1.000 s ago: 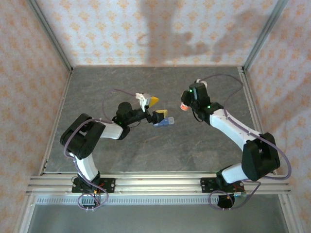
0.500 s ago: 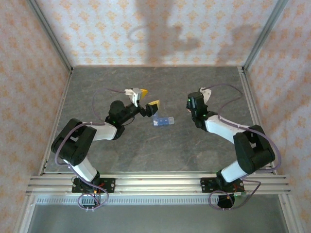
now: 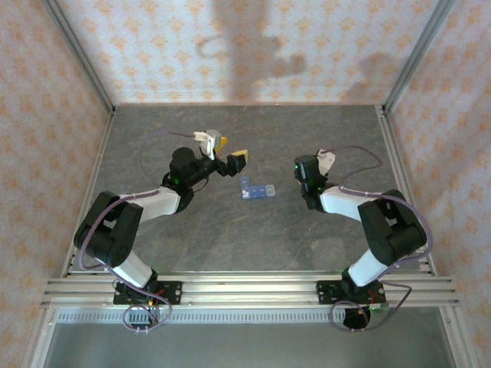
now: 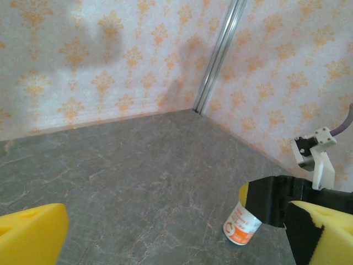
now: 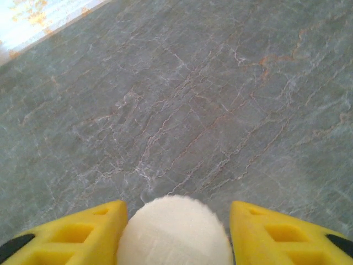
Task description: Sort the pills into containers
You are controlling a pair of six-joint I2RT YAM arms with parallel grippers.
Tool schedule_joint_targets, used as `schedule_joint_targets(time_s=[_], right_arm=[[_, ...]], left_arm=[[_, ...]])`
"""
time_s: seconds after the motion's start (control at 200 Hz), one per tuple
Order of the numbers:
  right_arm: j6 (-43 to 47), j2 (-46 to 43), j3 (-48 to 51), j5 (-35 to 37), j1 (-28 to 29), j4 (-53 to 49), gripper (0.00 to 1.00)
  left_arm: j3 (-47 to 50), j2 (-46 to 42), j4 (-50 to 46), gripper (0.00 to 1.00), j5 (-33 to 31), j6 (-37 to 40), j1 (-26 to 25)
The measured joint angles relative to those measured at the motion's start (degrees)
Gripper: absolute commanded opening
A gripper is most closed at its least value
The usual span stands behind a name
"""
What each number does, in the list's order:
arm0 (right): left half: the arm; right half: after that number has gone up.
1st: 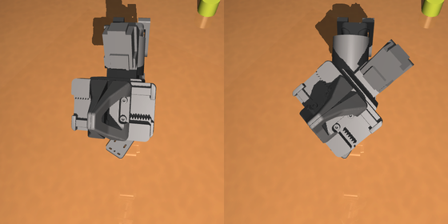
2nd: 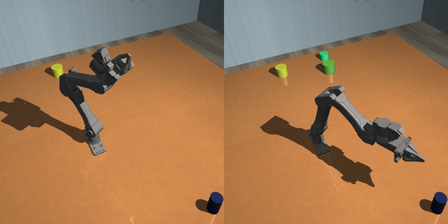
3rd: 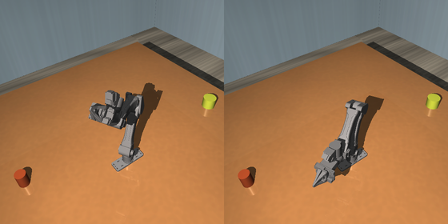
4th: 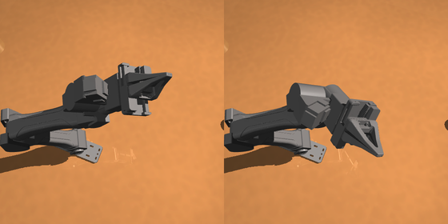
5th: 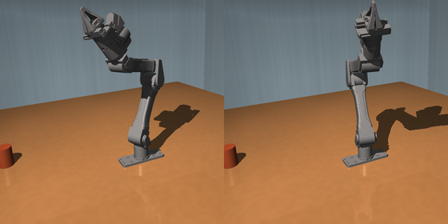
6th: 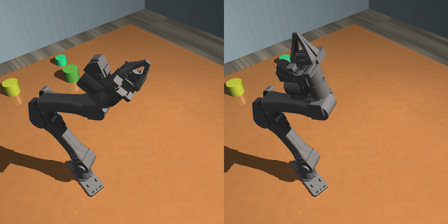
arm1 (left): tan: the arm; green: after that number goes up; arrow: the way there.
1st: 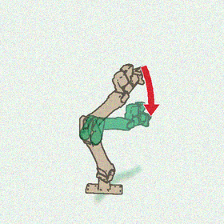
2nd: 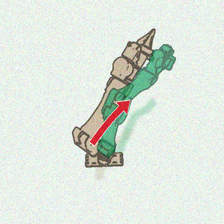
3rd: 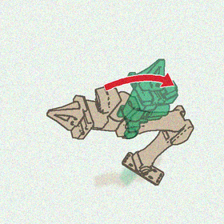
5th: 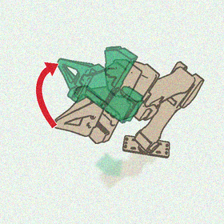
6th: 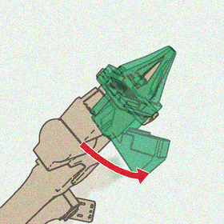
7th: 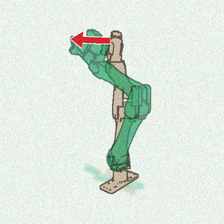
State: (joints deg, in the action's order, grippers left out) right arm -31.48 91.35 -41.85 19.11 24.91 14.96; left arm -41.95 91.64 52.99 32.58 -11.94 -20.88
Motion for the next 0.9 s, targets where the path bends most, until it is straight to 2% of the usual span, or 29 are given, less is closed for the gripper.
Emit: schedule_joint_targets(time_s=[0.16,0.4,0.491,0.571,0.706,0.811,0.896], right_arm=[[0.57,-0.31,-0.2,-1.2,0.0,-0.92,0.79],[2.99,-8.94,-5.81,-5.68,0.0,-9.29,0.79],[5.18,-12.02,-11.04,-10.12,-0.13,-13.05,0.79],[7.32,-12.22,-16.94,-15.69,-0.2,-17.31,0.79],[11.17,-8.44,-26.56,-26.73,-0.2,-26.32,0.79],[13.81,-4.42,-29.75,-32.98,0.61,-32.5,0.78],[15.69,-1.01,-30.51,-35.69,2.16,-37.55,0.78]], left_arm=[[0.33,0.0,2.01,1.0,0.17,-0.24,0.0],[0.33,0.0,2.21,1.0,1.7,-1.36,0.0],[0.33,0.0,2.49,1.0,1.9,-1.53,0.0],[0.33,0.0,2.49,0.95,1.95,-1.55,0.0],[-0.33,0.0,2.1,0.77,2.84,-1.81,0.07],[-1.75,0.0,0.87,0.54,3.67,-2.51,0.35],[-2.95,0.02,-0.94,0.25,4.39,-2.4,0.72]])
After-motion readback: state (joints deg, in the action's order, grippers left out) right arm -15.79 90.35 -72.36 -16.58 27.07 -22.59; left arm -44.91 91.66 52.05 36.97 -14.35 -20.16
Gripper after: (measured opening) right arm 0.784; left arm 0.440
